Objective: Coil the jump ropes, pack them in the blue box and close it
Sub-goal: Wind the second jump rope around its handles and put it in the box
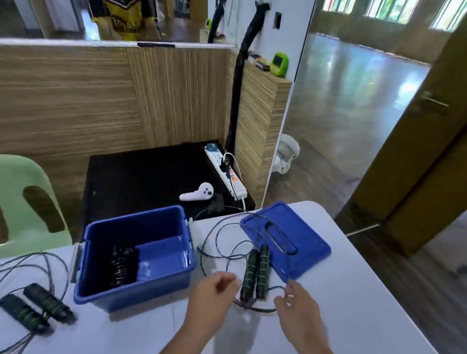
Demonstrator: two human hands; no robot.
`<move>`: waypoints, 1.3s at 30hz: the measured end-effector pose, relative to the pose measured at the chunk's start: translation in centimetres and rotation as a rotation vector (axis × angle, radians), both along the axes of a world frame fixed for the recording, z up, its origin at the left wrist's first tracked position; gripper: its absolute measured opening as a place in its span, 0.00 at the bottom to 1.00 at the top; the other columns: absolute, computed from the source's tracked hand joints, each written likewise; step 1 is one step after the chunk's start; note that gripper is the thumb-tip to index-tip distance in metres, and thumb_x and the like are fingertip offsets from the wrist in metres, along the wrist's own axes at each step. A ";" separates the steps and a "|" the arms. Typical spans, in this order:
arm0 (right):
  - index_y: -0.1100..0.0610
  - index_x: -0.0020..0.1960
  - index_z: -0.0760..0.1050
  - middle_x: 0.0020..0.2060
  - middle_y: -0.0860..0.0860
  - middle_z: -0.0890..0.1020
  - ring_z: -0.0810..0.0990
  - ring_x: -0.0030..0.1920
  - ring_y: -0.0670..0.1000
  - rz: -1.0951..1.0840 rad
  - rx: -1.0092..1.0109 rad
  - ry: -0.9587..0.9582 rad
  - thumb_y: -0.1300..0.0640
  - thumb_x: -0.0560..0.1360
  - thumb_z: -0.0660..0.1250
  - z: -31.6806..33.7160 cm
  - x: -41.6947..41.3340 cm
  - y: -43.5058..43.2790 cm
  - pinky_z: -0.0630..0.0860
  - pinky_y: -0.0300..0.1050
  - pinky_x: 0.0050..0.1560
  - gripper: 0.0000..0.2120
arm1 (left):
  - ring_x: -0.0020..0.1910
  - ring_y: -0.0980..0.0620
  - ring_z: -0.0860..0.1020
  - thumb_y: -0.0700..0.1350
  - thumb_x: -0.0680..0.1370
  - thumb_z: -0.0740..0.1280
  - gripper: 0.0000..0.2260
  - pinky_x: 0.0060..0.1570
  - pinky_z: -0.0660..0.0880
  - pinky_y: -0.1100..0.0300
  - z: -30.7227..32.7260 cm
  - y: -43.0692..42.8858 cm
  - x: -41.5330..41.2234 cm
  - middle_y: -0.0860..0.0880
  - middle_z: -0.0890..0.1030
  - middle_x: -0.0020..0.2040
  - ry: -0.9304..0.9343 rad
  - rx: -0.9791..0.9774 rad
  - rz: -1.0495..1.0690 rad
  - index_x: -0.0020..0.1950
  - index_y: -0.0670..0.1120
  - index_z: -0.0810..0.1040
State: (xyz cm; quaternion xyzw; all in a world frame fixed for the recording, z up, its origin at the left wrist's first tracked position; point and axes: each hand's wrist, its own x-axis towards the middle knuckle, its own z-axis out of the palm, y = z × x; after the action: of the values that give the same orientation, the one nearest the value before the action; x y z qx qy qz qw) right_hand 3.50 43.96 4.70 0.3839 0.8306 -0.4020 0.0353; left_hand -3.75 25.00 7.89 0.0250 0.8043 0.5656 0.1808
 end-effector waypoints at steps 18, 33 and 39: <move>0.51 0.80 0.63 0.73 0.49 0.74 0.73 0.72 0.52 0.172 -0.265 -0.013 0.57 0.81 0.65 -1.9 -8.2 4.5 0.69 0.45 0.72 0.28 | 0.54 0.49 0.77 0.53 0.83 0.58 0.12 0.47 0.70 0.55 -2.3 12.1 -7.0 0.48 0.80 0.57 -0.118 -0.317 -0.249 0.59 0.49 0.76; 0.54 0.80 0.62 0.69 0.52 0.79 0.77 0.68 0.50 0.135 -0.306 -0.063 0.61 0.79 0.68 -4.0 -9.8 3.7 0.70 0.41 0.70 0.32 | 0.39 0.54 0.80 0.35 0.72 0.61 0.19 0.34 0.72 0.65 -6.2 10.8 -7.1 0.51 0.85 0.41 -0.088 -0.318 -0.112 0.55 0.54 0.82; 0.52 0.62 0.78 0.44 0.44 0.86 0.83 0.47 0.46 0.123 -0.389 -0.055 0.63 0.75 0.69 -3.2 -8.5 4.4 0.75 0.34 0.46 0.17 | 0.38 0.51 0.80 0.40 0.72 0.63 0.12 0.43 0.76 0.57 -6.9 10.2 -7.0 0.52 0.85 0.40 -0.136 -0.210 -0.063 0.50 0.50 0.82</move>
State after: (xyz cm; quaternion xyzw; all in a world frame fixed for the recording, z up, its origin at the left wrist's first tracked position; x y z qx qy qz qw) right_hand -5.01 48.32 1.48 0.3291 0.7579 -0.5413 0.1558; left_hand -10.73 35.19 0.97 -0.0069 0.8437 0.4728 0.2541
